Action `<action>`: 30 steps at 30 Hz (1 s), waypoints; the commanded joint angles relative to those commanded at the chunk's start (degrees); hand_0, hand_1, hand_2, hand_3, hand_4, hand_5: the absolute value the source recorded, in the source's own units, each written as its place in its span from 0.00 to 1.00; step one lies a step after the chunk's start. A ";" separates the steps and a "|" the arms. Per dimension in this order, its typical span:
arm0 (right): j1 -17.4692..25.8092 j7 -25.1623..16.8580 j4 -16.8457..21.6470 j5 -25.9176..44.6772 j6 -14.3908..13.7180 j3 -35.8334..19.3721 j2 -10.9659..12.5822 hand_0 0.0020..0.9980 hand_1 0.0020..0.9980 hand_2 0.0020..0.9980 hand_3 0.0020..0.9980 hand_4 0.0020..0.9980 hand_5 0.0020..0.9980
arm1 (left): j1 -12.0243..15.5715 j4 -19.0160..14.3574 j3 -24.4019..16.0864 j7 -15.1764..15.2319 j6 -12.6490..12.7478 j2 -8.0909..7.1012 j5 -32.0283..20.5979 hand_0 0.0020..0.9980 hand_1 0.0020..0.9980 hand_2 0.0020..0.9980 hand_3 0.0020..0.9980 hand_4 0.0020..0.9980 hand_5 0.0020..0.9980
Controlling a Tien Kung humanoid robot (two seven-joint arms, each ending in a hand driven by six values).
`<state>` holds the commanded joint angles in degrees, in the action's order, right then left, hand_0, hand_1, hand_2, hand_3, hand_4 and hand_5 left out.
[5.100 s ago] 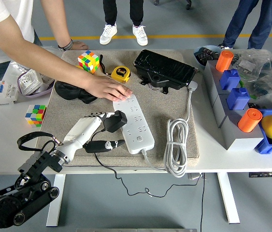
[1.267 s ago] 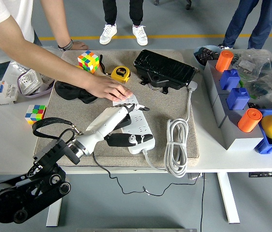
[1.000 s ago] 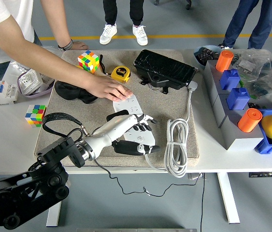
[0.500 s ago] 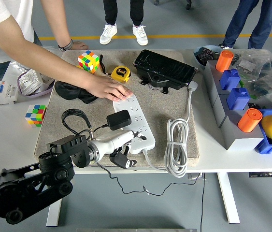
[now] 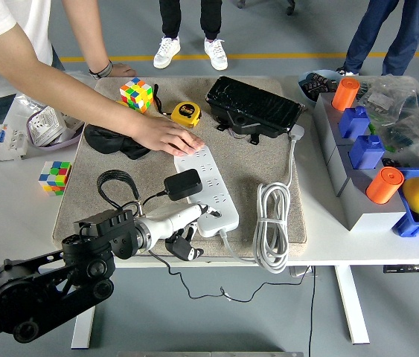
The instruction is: Put the plug near the board,insert it into the board,press the button,pull the plug out
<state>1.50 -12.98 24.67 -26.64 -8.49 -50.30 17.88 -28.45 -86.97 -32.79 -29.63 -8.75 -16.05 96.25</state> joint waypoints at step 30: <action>0.14 -0.02 -0.07 -0.09 0.04 -1.02 -0.48 0.60 0.59 0.54 0.55 0.78 0.21 | 0.72 -2.52 -3.22 3.65 1.58 -0.75 -3.23 0.06 0.11 0.18 0.87 0.72 0.00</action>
<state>1.65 -12.99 24.60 -26.74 -8.45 -51.32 17.40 -27.73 -89.50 -36.00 -25.99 -7.17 -16.79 93.02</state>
